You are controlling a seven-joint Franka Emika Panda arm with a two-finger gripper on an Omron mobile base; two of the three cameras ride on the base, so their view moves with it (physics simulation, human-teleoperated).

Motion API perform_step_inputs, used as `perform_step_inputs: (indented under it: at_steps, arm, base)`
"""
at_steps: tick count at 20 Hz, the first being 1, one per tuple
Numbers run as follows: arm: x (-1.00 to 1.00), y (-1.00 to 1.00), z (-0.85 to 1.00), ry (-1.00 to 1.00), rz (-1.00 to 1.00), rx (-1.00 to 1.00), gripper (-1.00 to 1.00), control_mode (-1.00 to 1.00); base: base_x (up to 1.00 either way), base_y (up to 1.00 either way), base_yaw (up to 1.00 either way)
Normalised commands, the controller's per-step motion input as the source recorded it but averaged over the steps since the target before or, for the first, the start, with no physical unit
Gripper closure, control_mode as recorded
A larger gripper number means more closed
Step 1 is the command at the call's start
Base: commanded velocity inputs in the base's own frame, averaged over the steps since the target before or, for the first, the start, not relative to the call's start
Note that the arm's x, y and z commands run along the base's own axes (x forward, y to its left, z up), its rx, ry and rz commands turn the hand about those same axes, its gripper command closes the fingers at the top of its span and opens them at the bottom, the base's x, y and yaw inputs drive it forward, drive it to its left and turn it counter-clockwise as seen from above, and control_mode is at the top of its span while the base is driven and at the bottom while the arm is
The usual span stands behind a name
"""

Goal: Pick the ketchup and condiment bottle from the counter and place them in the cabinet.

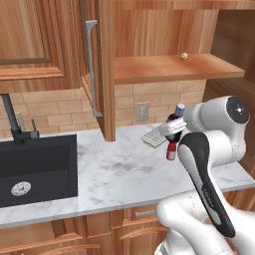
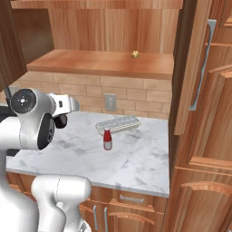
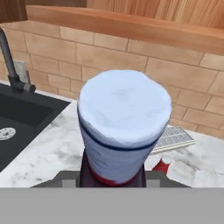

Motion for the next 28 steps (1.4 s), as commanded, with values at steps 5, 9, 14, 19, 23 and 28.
perform_step_inputs:
  at_steps: [5, 9, 14, 19, 23, 28]
  arm:
    - [0.0, 0.0, 0.71, -0.01, 0.1, -0.03, 1.0, -1.0]
    - [0.0, 0.0, 0.68, 0.0, 0.05, 0.0, 1.0, -1.0]
    - [0.0, 0.02, 0.6, -0.01, 0.01, -0.03, 1.0, -1.0]
    - [0.05, 0.0, 0.36, -0.02, 0.0, 0.0, 1.0, -1.0]
    - [0.19, 0.0, 0.27, -0.02, 0.0, 0.0, 1.0, -1.0]
    - [0.22, 0.0, 0.21, -0.05, 0.0, 0.0, 1.0, -1.0]
  base:
    - [0.0, 0.0, 0.0]
    - [0.0, 0.0, 0.0]
    - [0.0, 0.0, 0.0]
    - [0.0, 0.0, 0.0]
    - [0.0, 0.0, 0.0]
    - [0.0, 0.0, 0.0]
